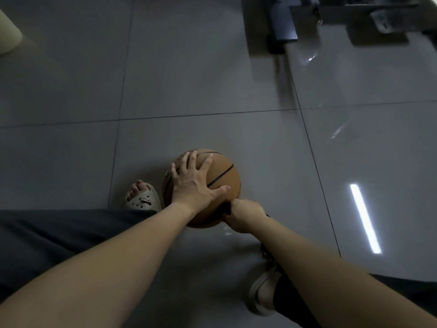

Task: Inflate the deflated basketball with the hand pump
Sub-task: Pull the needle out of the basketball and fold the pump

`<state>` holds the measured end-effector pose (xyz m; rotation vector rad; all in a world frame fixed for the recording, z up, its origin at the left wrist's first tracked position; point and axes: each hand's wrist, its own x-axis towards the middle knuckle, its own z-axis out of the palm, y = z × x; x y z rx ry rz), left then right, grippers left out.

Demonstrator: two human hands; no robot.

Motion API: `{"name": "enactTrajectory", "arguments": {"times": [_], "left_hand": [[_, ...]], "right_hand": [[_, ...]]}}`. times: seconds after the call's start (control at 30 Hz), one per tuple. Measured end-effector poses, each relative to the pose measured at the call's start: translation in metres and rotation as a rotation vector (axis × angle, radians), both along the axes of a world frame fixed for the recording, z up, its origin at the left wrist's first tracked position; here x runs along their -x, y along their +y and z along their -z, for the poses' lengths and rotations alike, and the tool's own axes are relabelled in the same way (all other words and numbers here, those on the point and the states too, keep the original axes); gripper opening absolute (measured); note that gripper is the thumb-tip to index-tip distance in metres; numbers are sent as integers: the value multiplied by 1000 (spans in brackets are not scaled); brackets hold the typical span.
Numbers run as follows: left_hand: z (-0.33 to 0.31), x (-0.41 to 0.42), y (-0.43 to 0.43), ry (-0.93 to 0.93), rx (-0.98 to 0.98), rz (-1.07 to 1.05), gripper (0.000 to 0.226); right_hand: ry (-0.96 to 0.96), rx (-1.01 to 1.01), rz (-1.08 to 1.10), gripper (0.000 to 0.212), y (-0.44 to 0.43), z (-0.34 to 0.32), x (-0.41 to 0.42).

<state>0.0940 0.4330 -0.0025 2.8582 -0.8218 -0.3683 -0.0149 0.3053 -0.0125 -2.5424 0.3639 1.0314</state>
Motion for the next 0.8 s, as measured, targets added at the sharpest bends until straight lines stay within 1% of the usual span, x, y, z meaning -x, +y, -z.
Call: {"name": "enactTrajectory", "arguments": {"times": [0.1,0.23,0.4,0.57,0.7,0.8], "left_hand": [[0,-2,1,4,-3,-2,100],[-1,-7,0,22,-4,13,99],[-1,-8,1,21,-9,35,98],[-1,-9,2,29,-3,31,98],[-1,-10,0,37,-2,21,98],[-1,-11,0,42,-7,15,98]], "right_hand": [[-32,14,-66,36,2,3,2],[-62,-3,-98,35,1,5,2],[-44,-46,-137,34,-2,4,3],[-37,-44,-126,35,-1,4,2],[-92,37,-48,32,2,7,4],[-87,56,-72,33,0,10,2]]}}
